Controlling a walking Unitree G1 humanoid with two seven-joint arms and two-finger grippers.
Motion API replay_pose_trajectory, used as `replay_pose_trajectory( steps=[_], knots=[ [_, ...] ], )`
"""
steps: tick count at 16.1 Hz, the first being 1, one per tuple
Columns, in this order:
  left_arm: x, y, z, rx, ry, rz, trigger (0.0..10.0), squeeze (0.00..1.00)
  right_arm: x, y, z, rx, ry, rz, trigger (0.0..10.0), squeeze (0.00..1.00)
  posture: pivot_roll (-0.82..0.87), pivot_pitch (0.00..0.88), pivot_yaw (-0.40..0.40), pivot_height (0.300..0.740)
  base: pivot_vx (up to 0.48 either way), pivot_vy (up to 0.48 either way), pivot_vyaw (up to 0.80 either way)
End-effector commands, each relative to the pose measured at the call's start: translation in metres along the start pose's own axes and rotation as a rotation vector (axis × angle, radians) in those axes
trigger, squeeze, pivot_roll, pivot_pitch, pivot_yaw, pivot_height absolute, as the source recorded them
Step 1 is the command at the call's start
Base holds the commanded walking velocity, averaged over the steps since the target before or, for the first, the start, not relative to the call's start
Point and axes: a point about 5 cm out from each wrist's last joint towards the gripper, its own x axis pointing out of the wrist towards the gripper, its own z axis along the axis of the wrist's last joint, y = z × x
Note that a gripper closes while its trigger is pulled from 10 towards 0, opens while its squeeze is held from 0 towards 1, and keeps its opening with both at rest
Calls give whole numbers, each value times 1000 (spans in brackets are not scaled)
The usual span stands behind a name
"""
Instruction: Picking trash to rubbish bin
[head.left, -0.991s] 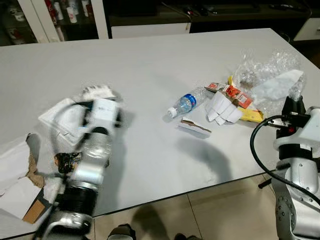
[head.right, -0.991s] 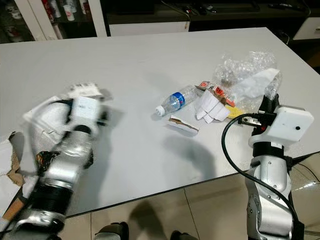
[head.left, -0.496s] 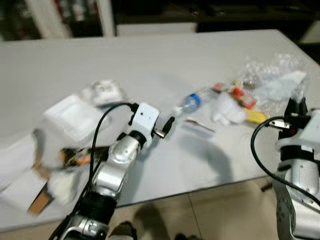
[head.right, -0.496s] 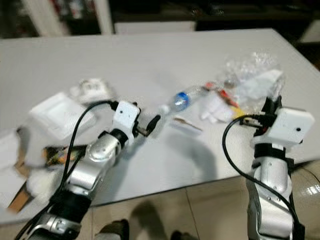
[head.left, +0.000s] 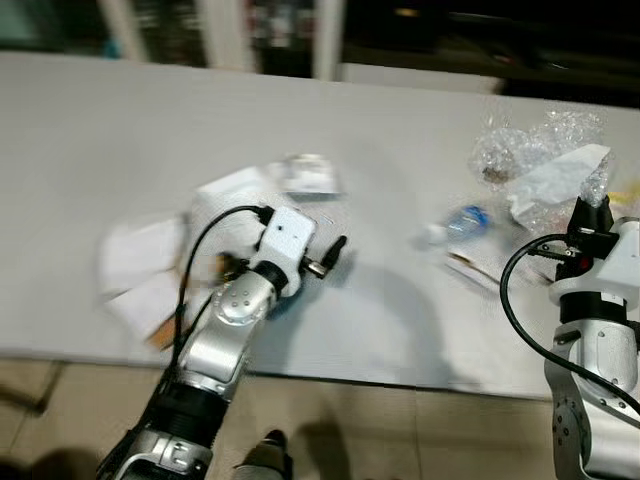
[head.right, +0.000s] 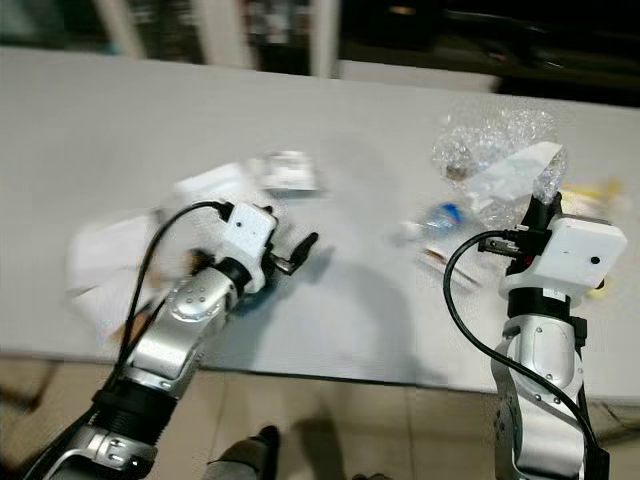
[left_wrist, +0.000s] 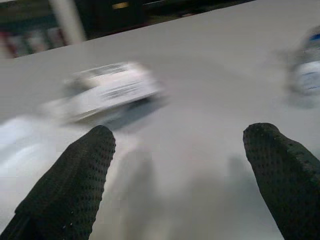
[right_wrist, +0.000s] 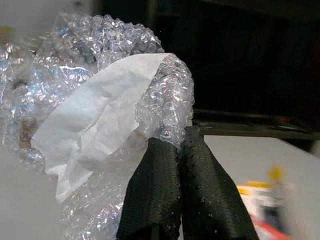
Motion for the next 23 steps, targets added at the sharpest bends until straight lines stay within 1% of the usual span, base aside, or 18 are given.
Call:
replay_pose_trajectory(
  steps=[1,5,8,9,11,12,13,15,18,20,22,23],
  knots=[
    [1,-3,-1,-2,14,4,10000,0,0,-2,4,-6,-15,-9,10000,0,207,110,-62,740,0,0,800],
    [3,2,-1,17,37,36,10000,0,1,-1,5,3,-19,-7,10000,0,209,108,-61,740,0,0,709],
    [3,5,-2,17,50,53,10000,0,2,-2,5,7,-19,-15,10000,0,208,107,-60,740,0,0,0],
    [5,7,0,29,50,67,10000,0,3,-2,5,-2,-22,-13,10000,0,207,107,-62,740,0,0,0],
    [6,8,1,28,68,80,10000,0,3,-2,6,-1,-24,-12,10000,0,206,105,-62,740,0,0,0],
    [7,11,3,33,91,117,10000,0,3,-2,6,-2,-25,-11,10000,0,206,104,-63,740,0,0,0],
    [8,12,4,40,95,127,10000,0,4,-2,6,-3,-25,-11,10000,0,207,104,-64,740,0,0,0],
    [7,17,5,44,114,166,10000,0,4,-2,5,-7,-22,-6,10000,0,209,102,-66,740,0,0,669],
    [-7,24,1,66,154,175,10000,0,5,-1,5,-6,-20,3,10000,0,222,101,-74,740,0,0,800],
    [-15,27,-6,84,182,187,10000,0,6,1,4,-1,-19,9,10000,0,232,106,-82,740,0,0,800],
    [-18,28,-13,81,214,202,10000,0,8,3,3,10,-16,23,10000,0,240,108,-91,740,0,0,0],
    [-18,27,-14,57,239,199,10000,0,9,4,3,13,-15,27,10000,0,242,109,-93,740,0,0,0]
  ],
)
